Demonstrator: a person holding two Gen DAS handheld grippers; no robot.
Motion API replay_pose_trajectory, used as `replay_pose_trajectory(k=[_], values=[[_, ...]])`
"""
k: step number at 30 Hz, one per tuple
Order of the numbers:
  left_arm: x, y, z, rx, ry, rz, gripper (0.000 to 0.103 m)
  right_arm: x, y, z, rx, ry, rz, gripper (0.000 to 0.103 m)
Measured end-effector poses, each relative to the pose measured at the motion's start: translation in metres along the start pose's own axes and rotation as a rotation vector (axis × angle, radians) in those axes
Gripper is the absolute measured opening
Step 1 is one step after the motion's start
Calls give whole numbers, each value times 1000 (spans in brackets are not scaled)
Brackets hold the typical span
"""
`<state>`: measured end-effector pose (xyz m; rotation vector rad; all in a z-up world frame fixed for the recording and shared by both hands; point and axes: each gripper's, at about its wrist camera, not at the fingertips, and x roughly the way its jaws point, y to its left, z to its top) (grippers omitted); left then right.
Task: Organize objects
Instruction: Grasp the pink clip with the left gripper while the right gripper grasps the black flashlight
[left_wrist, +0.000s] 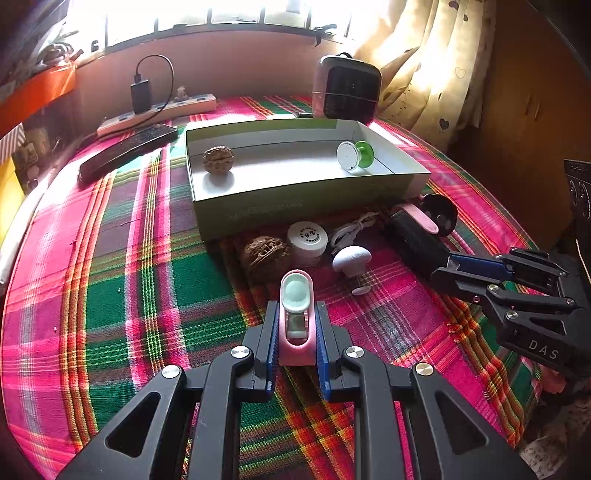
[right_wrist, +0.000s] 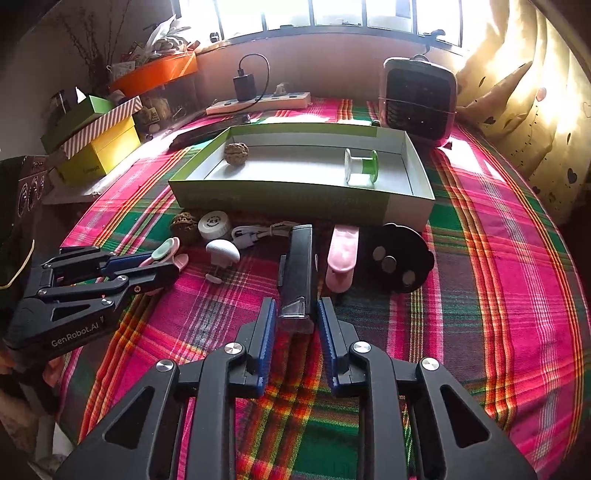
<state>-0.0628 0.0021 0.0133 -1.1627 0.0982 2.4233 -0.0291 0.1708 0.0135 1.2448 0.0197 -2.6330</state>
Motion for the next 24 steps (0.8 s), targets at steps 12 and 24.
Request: replay_pose_trajectory(k=[12, 24], values=[[0, 0, 0, 3, 0, 3, 16, -21, -13, -22, 9, 22, -11, 24], [0, 1, 0, 2, 0, 2, 16, -8, -15, -18, -3, 24, -8, 46]])
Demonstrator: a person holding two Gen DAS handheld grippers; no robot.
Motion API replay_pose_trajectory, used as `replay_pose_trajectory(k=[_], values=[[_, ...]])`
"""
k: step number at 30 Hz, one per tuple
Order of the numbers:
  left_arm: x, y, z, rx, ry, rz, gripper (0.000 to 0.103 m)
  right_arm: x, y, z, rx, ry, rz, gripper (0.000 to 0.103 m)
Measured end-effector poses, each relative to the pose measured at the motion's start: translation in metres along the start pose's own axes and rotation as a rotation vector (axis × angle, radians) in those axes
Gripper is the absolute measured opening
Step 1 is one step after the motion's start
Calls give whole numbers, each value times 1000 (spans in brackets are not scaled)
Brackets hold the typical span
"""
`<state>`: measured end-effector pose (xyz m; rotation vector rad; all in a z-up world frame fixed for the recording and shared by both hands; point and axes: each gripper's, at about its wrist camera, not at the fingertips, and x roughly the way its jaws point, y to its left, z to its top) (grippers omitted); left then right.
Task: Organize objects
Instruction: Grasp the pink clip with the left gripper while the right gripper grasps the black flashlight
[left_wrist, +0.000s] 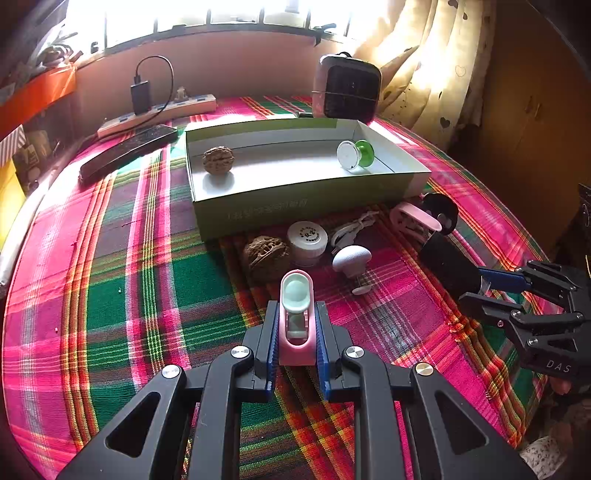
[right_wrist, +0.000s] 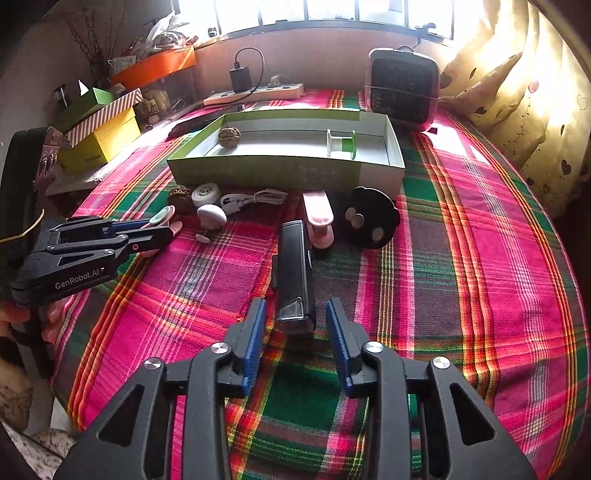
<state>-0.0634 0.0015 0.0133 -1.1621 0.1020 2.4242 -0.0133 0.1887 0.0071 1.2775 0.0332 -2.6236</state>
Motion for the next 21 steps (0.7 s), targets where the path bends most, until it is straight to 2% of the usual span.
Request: replay_pose_trajectory(k=[1, 4, 13, 21], values=[[0, 0, 0, 0, 0, 0, 16, 3, 0, 1, 0, 3, 3, 49], [0, 0, 1, -4, 0, -4, 16, 9, 1, 6, -13, 1, -5, 52], [1, -1, 1, -1, 1, 3, 17, 19, 2, 17, -32, -9, -22, 52], [3, -6, 3, 4, 2, 10, 23, 24, 5, 23, -52, -2, -33, 52]])
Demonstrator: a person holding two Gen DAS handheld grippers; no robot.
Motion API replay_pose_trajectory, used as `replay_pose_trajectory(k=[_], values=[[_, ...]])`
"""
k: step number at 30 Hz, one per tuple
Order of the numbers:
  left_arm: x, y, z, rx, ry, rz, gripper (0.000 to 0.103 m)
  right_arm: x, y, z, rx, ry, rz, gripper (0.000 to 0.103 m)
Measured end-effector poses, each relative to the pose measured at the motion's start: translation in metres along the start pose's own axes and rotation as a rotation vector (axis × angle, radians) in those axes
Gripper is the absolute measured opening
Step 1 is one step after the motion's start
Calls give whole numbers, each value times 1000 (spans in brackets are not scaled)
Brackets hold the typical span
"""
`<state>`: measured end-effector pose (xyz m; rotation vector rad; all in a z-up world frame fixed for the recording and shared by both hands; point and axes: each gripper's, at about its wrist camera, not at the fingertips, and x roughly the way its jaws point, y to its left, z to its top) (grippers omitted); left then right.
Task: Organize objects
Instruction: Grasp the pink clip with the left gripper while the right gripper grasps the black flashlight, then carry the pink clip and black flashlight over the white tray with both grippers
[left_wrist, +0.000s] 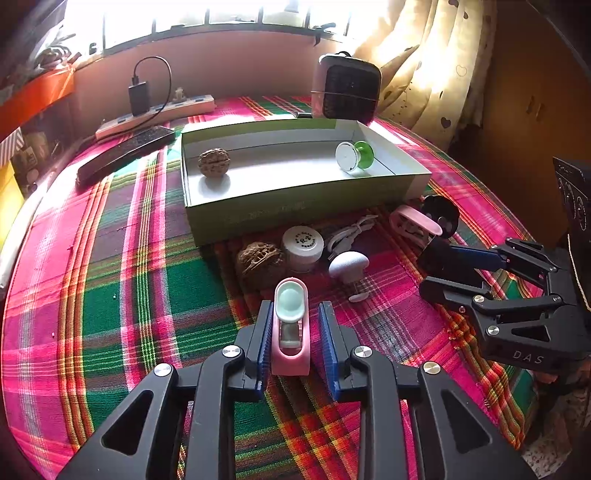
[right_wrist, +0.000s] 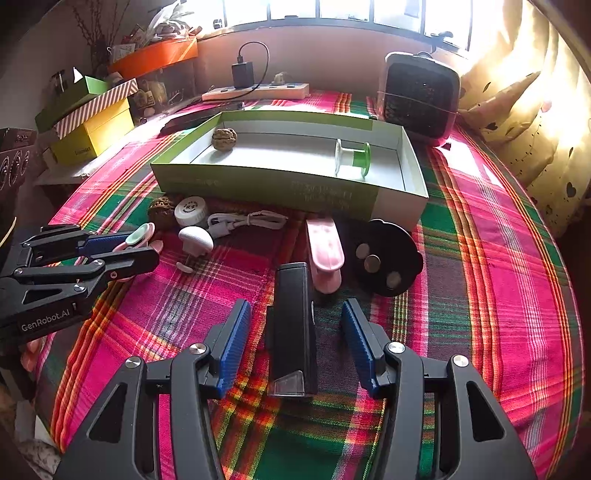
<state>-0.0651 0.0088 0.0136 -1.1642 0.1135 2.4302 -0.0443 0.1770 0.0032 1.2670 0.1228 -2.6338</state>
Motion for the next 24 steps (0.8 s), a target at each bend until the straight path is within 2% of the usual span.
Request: replay_pose_trajectory(k=[11, 14, 19, 24], values=[[0, -2, 1, 11, 1, 18, 23, -2, -5, 0, 19, -7, -9, 37], [1, -2, 0, 9, 1, 16, 22, -3, -6, 0, 23, -9, -8, 26], [1, -2, 1, 9, 1, 22, 21, -2, -7, 0, 27, -10, -3, 24], [1, 1, 1, -10, -1, 24, 16, -2, -7, 0, 27, -10, -3, 24]])
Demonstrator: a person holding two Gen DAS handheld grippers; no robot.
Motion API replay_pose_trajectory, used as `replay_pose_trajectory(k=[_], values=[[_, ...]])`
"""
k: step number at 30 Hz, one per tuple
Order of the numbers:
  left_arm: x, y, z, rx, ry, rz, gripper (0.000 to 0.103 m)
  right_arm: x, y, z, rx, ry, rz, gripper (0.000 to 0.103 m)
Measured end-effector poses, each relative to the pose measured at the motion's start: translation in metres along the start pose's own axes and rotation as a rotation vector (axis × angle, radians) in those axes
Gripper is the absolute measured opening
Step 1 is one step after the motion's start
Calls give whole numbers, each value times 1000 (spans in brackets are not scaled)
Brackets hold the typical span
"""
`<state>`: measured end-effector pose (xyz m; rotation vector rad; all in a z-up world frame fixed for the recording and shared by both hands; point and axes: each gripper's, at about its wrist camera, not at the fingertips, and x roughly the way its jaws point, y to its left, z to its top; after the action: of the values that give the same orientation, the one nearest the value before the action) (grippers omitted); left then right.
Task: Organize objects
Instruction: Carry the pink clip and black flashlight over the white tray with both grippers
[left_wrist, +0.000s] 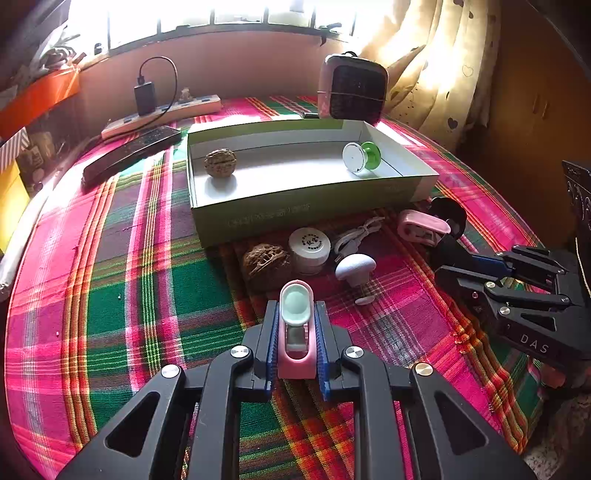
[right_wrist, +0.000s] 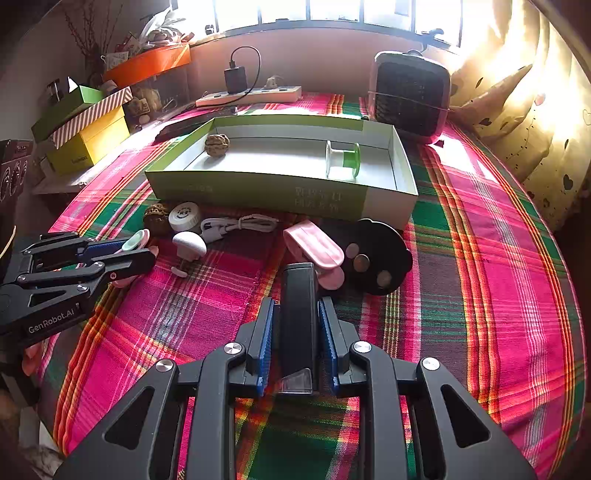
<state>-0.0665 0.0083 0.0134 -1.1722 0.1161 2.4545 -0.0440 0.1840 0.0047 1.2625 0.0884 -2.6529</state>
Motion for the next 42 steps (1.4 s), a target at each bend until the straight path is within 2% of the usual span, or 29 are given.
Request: replay_pose_trajectory(k=[30, 42], values=[[0, 0, 1, 0, 4, 17, 16, -1, 1, 0, 2, 3, -4, 24], [-23, -4, 15, 7, -34, 4, 16, -18, 0, 11, 8, -21, 26, 24]])
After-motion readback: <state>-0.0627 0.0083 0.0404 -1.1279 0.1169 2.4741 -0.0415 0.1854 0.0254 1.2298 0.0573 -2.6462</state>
